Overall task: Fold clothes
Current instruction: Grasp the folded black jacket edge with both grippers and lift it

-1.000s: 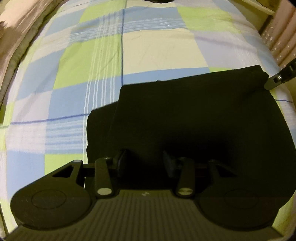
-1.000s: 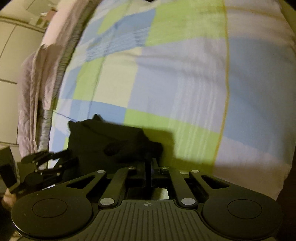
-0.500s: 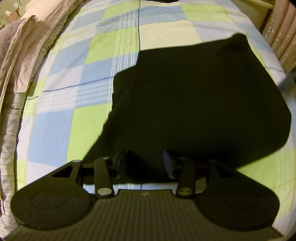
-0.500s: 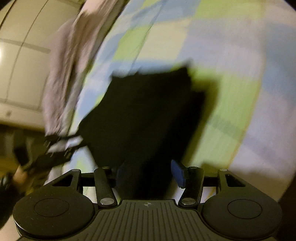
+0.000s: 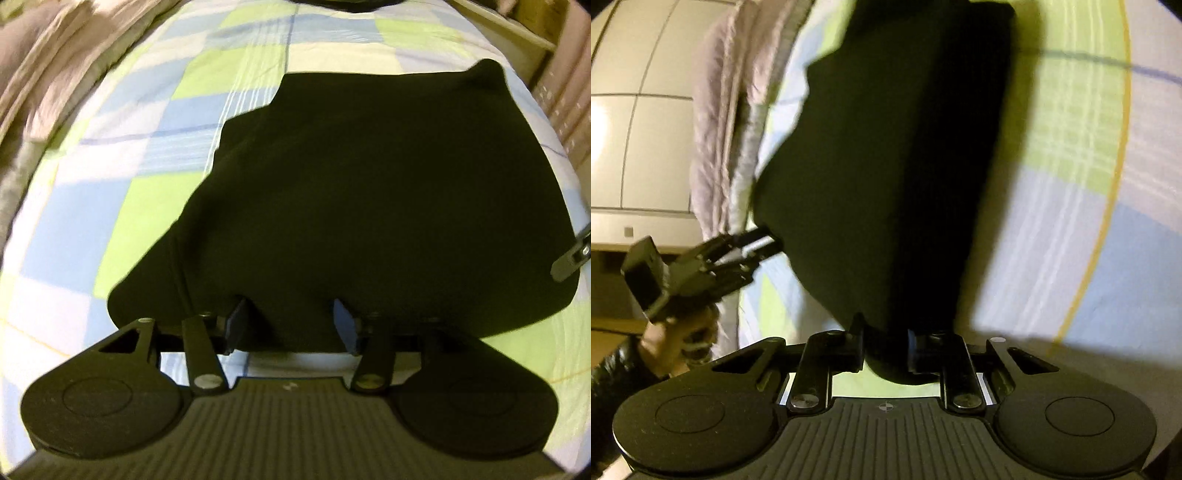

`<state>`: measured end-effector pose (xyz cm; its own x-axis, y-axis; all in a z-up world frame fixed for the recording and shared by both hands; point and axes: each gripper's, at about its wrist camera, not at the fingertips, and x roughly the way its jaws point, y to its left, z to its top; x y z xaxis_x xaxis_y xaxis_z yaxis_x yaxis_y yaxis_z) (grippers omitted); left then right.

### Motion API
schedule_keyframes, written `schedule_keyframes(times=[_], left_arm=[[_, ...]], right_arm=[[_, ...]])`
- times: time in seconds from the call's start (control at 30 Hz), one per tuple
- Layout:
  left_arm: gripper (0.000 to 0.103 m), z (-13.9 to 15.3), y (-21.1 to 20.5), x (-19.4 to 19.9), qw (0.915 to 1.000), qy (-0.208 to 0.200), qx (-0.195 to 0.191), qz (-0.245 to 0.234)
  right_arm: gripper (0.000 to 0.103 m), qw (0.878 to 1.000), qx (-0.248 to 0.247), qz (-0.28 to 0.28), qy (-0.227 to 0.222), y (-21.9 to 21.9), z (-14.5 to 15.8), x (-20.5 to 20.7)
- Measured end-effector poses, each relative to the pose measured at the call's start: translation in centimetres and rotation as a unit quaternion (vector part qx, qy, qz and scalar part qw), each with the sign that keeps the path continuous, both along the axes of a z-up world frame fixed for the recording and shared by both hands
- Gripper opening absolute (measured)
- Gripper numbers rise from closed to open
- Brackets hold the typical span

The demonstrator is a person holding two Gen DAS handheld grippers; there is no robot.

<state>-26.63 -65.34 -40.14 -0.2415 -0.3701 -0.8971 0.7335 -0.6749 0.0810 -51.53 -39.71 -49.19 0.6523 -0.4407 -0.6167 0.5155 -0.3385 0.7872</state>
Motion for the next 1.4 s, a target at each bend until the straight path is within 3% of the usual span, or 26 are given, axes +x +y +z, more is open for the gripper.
schedule_keyframes(times=[0.27, 0.5, 0.73, 0.83, 0.87, 0.97, 1.03, 1.13, 1.2, 1.23, 1.27, 1.3, 1.4], left_arm=[[0.042, 0.3, -2.7, 2.1, 0.9951, 0.052, 0.02, 0.082], [0.064, -3.3, -5.1, 1.5, 0.994, 0.024, 0.033, 0.101], [0.062, -1.5, -4.9, 2.4, 0.9931, 0.02, 0.04, 0.108], [0.057, 0.2, -4.2, 2.9, 0.9948, 0.006, 0.018, 0.1], [0.056, 0.7, -3.8, 3.1, 0.9956, -0.003, 0.008, 0.094], [0.058, 1.5, -1.7, 3.8, 0.998, -0.031, -0.023, 0.051], [0.06, 1.8, 0.4, 3.8, 0.9969, -0.056, -0.055, 0.001], [0.06, 1.4, 4.2, 3.2, 0.9843, -0.093, -0.111, -0.101], [0.065, 0.6, 6.6, 2.7, 0.971, -0.116, -0.134, -0.16], [0.067, 0.2, 7.7, 2.4, 0.9627, -0.125, -0.148, -0.189], [0.072, -0.3, 8.8, 2.2, 0.9529, -0.134, -0.163, -0.218], [0.077, -0.9, 9.9, 2.0, 0.9419, -0.142, -0.178, -0.247], [0.08, -2.8, 12.3, 1.3, 0.9076, -0.163, -0.225, -0.315]], right_arm=[[0.02, 0.998, 0.004, 0.057, 0.033, -2.1, 1.2, 0.6], [0.02, 0.995, -0.007, 0.075, 0.063, -2.6, 0.3, 2.9], [0.022, 0.996, 0.015, 0.061, 0.056, -3.1, 1.1, 2.7], [0.028, 0.994, 0.031, 0.064, 0.085, -2.4, 3.0, 2.1], [0.039, 0.991, 0.034, 0.073, 0.105, -2.1, 3.8, 2.2], [0.046, 0.975, 0.021, 0.118, 0.186, -1.5, 6.8, 3.3], [0.046, 0.952, -0.022, 0.17, 0.253, -1.2, 8.7, 5.5], [0.048, 0.895, -0.077, 0.259, 0.355, -1.0, 9.9, 10.2], [0.05, 0.844, -0.117, 0.314, 0.419, -0.8, 9.0, 13.7], [0.058, 0.816, -0.137, 0.336, 0.449, -0.6, 8.4, 15.1], [0.069, 0.788, -0.158, 0.355, 0.477, -0.3, 7.6, 16.4], [0.072, 0.759, -0.179, 0.373, 0.502, 0.1, 6.7, 17.6], [0.073, 0.681, -0.203, 0.42, 0.564, 0.7, 3.9, 19.9]])
